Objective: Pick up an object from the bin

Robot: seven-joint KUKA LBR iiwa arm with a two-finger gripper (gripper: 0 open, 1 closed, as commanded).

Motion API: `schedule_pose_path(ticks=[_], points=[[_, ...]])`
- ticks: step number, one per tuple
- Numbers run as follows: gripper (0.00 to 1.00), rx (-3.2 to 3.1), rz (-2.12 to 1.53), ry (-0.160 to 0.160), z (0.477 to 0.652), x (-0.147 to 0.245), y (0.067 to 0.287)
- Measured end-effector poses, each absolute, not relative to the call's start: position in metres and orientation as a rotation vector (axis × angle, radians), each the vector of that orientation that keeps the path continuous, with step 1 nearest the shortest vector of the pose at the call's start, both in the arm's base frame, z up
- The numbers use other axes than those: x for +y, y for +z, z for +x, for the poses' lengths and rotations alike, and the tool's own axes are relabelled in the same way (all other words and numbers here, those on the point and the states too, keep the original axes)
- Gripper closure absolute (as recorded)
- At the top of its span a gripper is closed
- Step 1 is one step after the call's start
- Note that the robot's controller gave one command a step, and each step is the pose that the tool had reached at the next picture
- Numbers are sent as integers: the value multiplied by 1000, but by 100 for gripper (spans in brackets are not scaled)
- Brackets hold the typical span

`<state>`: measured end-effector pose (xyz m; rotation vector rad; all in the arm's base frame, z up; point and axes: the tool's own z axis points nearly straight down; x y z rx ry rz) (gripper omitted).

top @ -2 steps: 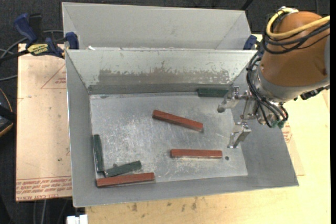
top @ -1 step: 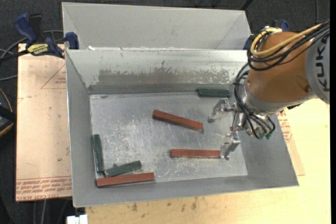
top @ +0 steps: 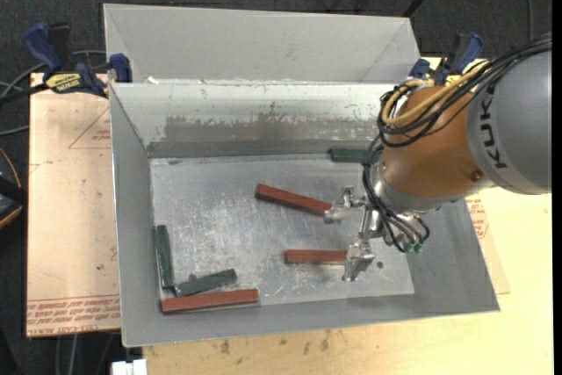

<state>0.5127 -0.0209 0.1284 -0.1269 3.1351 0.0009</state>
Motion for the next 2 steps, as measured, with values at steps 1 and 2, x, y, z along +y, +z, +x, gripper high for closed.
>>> schedule_pose_path(ticks=[1,2], points=[[100,3106,-476,2,499,-29,89],[100,3106,-477,2,499,-29,89]])
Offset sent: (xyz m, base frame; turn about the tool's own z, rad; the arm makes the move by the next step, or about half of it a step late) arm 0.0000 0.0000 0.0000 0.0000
